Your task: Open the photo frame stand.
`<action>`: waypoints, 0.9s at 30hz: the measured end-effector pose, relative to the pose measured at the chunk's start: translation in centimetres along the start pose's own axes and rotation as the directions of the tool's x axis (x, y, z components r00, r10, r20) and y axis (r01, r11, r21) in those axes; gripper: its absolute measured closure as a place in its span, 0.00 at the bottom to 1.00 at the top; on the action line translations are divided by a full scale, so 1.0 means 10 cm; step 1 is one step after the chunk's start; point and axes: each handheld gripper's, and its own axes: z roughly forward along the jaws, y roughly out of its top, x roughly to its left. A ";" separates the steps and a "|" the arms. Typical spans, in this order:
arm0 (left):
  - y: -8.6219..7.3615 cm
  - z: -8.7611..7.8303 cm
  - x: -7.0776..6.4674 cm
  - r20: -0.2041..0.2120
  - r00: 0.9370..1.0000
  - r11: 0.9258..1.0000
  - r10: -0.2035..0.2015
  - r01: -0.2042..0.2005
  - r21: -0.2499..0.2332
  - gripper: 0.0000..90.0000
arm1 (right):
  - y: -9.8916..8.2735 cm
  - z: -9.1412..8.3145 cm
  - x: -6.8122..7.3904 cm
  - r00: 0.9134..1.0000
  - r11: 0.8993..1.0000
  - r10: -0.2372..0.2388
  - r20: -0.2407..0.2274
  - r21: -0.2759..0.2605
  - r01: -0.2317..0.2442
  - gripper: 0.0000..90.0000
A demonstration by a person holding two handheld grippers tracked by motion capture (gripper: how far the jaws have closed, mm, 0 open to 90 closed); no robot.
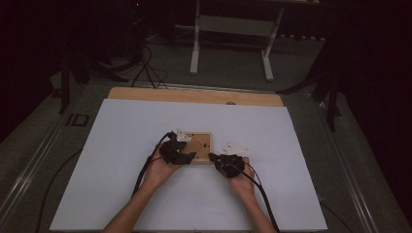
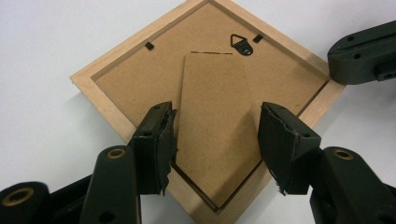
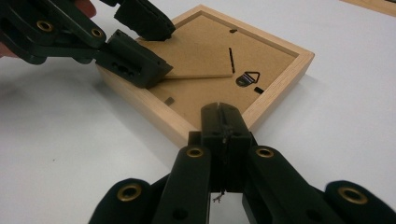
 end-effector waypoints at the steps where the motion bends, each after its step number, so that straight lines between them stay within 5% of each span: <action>1: 0.00 0.00 0.00 0.001 1.000 1.000 -0.002 0.002 -0.003 0.52 | 0.00 0.00 0.00 1.000 1.000 0.000 -0.001 0.000 0.000 1.00; 27: 0.08 -0.06 -0.03 -0.007 1.000 1.000 0.009 -0.009 0.007 0.57 | 0.00 0.00 0.00 1.000 1.000 0.001 -0.001 0.001 -0.001 1.00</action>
